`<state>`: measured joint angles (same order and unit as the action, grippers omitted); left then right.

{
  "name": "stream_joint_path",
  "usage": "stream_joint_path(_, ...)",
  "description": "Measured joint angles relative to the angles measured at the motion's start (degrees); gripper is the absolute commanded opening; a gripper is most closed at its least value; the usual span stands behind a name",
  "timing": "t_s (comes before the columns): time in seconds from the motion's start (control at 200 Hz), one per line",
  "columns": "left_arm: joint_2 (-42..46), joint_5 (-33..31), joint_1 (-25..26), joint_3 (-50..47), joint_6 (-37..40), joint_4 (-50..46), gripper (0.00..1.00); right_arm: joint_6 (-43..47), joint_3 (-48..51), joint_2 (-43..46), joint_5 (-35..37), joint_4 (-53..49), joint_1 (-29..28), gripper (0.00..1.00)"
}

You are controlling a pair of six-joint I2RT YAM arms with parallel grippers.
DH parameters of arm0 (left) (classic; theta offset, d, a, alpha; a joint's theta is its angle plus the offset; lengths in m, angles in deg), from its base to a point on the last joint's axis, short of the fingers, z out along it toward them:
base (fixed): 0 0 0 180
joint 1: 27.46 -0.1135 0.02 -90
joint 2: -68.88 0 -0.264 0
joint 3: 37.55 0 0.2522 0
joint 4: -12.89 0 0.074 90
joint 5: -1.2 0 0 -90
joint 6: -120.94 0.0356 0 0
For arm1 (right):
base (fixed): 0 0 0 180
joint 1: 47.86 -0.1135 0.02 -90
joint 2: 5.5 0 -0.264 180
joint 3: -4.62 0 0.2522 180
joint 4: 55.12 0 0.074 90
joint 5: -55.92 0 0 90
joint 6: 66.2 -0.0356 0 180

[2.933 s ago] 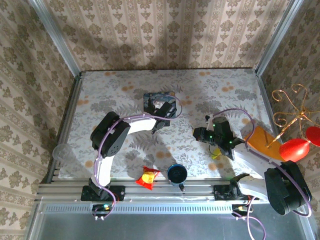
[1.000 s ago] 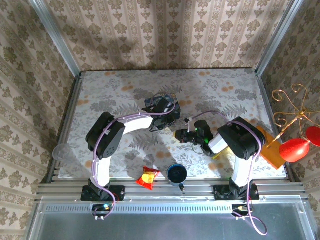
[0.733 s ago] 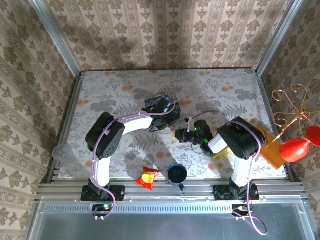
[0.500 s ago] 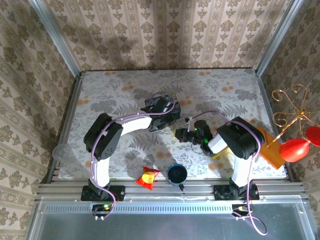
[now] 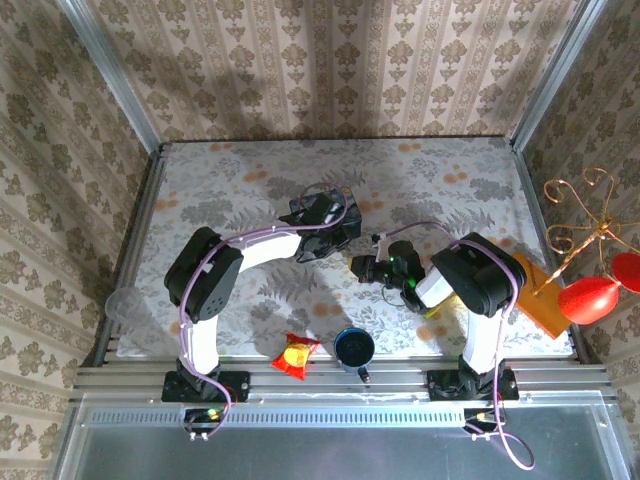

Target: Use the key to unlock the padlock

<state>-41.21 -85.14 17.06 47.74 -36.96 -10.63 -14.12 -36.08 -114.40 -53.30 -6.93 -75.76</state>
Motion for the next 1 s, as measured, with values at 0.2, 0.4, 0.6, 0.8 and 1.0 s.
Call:
stream_joint_path(0.2,0.0,0.7,0.0,-0.3,-1.2,0.4,0.05,0.0,0.0,-1.0,0.0,1.9,0.0,0.00)
stream_joint_path(0.4,0.0,0.6,-0.4,-1.5,-2.4,1.7,0.05,0.0,0.0,-1.5,0.1,3.0,0.0,0.00)
stream_joint_path(0.6,0.0,0.1,-1.6,-2.5,-3.3,2.5,0.05,0.0,0.1,-1.6,0.7,3.5,0.0,0.00)
stream_joint_path(0.8,0.0,-0.5,-1.9,-2.5,-3.5,3.0,0.04,0.0,0.2,-1.7,0.7,3.8,0.0,0.00)
stream_joint_path(1.0,-0.5,-0.4,-2.0,-2.5,-3.5,3.7,0.04,0.0,0.2,-1.7,0.7,3.8,0.0,0.00)
